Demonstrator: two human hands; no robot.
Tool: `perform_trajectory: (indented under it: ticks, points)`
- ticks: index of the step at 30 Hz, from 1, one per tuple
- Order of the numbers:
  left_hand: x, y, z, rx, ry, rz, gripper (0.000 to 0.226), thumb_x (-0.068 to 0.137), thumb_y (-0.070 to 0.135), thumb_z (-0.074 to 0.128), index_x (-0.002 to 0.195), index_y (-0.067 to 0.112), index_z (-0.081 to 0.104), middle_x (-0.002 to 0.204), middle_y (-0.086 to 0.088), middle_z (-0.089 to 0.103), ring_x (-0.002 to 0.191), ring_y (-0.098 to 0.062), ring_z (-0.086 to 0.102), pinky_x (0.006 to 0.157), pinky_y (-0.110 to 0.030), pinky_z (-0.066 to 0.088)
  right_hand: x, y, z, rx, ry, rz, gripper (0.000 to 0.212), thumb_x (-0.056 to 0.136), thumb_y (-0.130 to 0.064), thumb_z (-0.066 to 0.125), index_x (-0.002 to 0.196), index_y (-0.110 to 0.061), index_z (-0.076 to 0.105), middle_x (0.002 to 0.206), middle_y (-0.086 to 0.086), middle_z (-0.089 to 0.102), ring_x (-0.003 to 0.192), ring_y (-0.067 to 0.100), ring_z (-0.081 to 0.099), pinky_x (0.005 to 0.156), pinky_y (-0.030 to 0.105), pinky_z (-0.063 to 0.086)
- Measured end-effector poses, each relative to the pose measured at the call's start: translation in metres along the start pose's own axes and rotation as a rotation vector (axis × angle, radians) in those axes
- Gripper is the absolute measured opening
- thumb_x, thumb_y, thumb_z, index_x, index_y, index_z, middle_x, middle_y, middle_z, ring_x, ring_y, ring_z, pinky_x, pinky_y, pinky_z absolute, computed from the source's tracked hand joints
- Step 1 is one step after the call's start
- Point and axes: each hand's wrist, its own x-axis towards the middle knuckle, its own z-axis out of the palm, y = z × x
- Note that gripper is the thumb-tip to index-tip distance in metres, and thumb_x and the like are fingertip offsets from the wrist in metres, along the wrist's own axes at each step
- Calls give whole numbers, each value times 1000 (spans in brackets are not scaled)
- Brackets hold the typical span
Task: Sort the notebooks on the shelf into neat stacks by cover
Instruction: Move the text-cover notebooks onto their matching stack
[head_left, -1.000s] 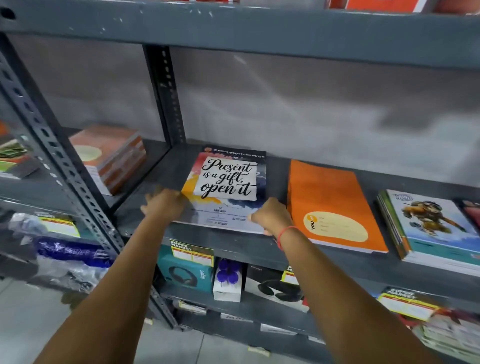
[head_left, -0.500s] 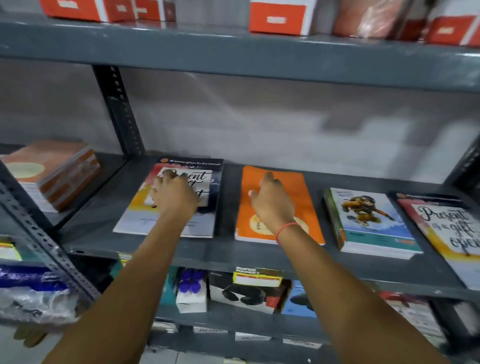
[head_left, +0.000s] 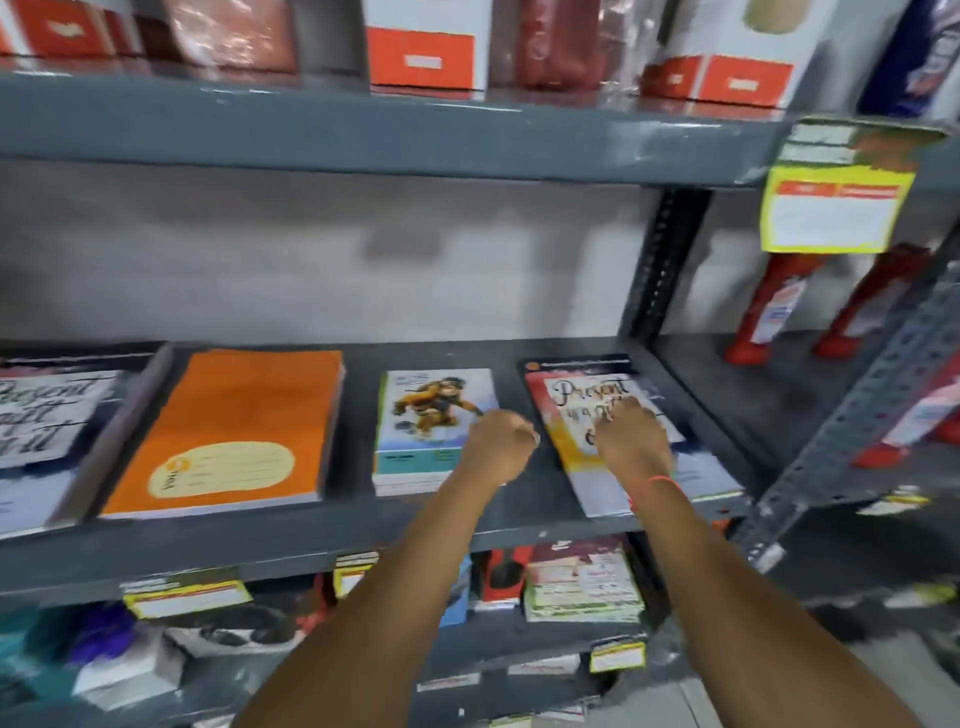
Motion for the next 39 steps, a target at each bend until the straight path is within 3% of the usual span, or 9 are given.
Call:
perform_trajectory:
  ticks: [3,7,12,17,22,27,31,35,39]
  points:
    - [7,10,48,-150,-115,-146,10,83,7,51,75,7,57,78,-20,56,73,-24,54,69,-35,47,17,55,-15,-88,-61,131,37,91,-16,41,122,1,52,130,23,53,120,37,50,97,41,42]
    - [14,12,80,-231,-138,-307,30,82,7,54,55,10,42,56,-7,38,54,-20,38,64,-33,32,34,106,-20,-202,-219,228,45,93,-19,41,136,-5,42,146,19,38,133,36,37,111,45,32]
    - [22,8,99,-441,-23,-431,7,81,-1,51,76,3,50,81,-18,54,80,-29,57,66,-33,38,47,122,-21,-188,-184,240,47,94,-23,40,135,-1,41,142,19,42,129,35,38,108,41,34]
    - [25,4,101,-468,14,-449,20,79,-8,51,66,5,45,65,-12,38,56,-20,34,51,-25,21,55,130,-22,-31,-133,369,42,87,-15,49,125,3,51,134,23,49,124,34,45,102,37,38]
    - [24,1,101,-483,38,-459,20,81,-9,46,80,9,55,86,-14,50,80,-22,44,65,-31,34,55,134,-29,42,-214,363,41,81,-16,62,117,4,59,125,19,59,116,32,55,95,36,45]
    - [20,2,91,-538,76,-435,30,80,-9,48,97,10,63,98,-16,62,93,-29,57,74,-32,42,52,131,-40,226,-355,350,33,85,-3,57,115,9,60,109,22,60,80,24,51,55,26,41]
    - [17,20,63,-543,71,-337,26,79,-13,48,79,10,62,94,-14,59,88,-23,53,74,-30,39,42,118,-61,566,-333,420,11,83,7,56,74,3,62,69,12,52,55,16,43,34,16,37]
    - [9,32,14,-490,140,-236,30,76,-13,50,97,3,64,90,-14,57,81,-23,52,68,-26,38,36,80,-72,762,-360,332,24,83,7,54,62,-6,52,67,8,50,57,15,41,40,18,35]
    - [-12,15,-56,-456,267,-213,22,75,-11,49,83,5,63,74,-12,56,59,-22,46,49,-19,35,15,10,-60,782,-400,215,22,83,5,55,63,-7,53,65,8,48,55,15,40,30,9,34]
